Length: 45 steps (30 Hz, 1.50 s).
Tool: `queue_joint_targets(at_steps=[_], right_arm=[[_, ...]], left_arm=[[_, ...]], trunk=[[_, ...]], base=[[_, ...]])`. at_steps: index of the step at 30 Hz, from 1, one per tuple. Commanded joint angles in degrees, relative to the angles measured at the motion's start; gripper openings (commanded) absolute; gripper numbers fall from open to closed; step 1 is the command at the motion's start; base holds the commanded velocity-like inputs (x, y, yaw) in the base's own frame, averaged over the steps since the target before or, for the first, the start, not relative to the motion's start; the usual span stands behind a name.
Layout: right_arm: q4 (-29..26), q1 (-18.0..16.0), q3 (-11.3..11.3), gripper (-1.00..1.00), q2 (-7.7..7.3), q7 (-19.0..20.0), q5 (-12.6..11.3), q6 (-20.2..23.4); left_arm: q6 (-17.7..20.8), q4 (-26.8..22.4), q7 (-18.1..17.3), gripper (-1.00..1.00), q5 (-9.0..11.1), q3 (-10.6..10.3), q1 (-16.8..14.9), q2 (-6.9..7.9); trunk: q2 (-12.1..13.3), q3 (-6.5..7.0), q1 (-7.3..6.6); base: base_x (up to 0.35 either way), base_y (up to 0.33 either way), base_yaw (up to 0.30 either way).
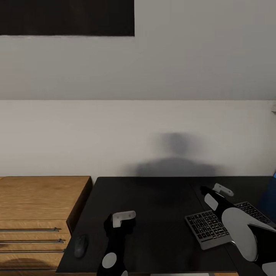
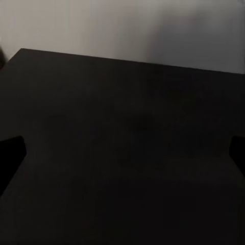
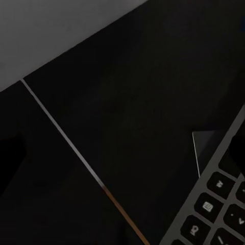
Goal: In the bedroom, organize the workspace by keeping the computer under the desk, ensuring the monitor is on the desk, placing the keyboard on the desk next to the monitor, placing the mouse on the desk next to the keyboard, moving the folder from the swivel chair onto the desk next to the mouse, stacking the notebook on top of the folder with the pen on top of the notebook, and positioning the swivel chair next to the desk.
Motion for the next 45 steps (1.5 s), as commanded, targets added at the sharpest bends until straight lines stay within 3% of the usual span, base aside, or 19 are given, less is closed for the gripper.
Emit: queue_joint_targets(at_steps=[1,15,19,20,27,31,39,45], right_arm=[[0.0,0.0,0.1,1.0,0.0,-0.1,-0.6,-0.3],[0.2,0.0,0.2,1.0,-0.24,-1.1,-0.2,-0.3],[0.2,0.0,0.3,1.0,-0.26,-3.7,0.6,-0.3],[0.2,0.0,0.3,1.0,-0.26,-5.2,1.2,-0.3],[0.2,0.0,0.4,1.0,-0.21,-8.8,3.1,-0.2],[0.3,0.0,0.4,1.0,-0.17,-10.6,4.2,-0.1],[0.5,0.0,0.4,1.0,0.09,-14.6,8.0,0.3],[0.5,0.0,0.4,1.0,0.18,-15.1,8.6,1.3]], left_arm=[[0.2,-0.1,0.4,1.0,0.4,-0.1,-0.1,0.0],[1.6,-2.9,0.0,1.0,0.6,0.0,0.0,0.0],[5.7,-3.5,-0.2,1.0,1.2,0.2,0.0,0.0],[8.7,-4.7,-0.2,1.0,2.6,0.4,0.0,0.0],[15.5,-7.8,-0.2,1.0,9.2,0.6,0.0,0.0],[17.8,-8.5,-0.2,1.0,10.5,0.7,0.0,0.0],[19.1,-9.0,-0.2,1.0,11.1,0.6,0.0,0.0],[19.1,-9.4,-0.2,1.0,11.2,0.4,0.0,0.0]], trunk=[[0.0,-0.07,0.0],[0.0,-0.07,0.0],[0.0,-0.07,0.0],[0.0,-0.07,0.0],[0.0,-0.07,0.0],[0.0,-0.07,0.0],[0.0,-0.07,0.0],[0.0,-0.07,0.0]], base=[[0.0,0.0,0.0],[0.0,0.0,0.0],[0.0,0.0,0.0],[0.0,0.0,0.0],[0.0,0.0,0.0],[0.0,0.0,0.0],[0.0,0.0,0.0],[0.0,0.0,0.0]])
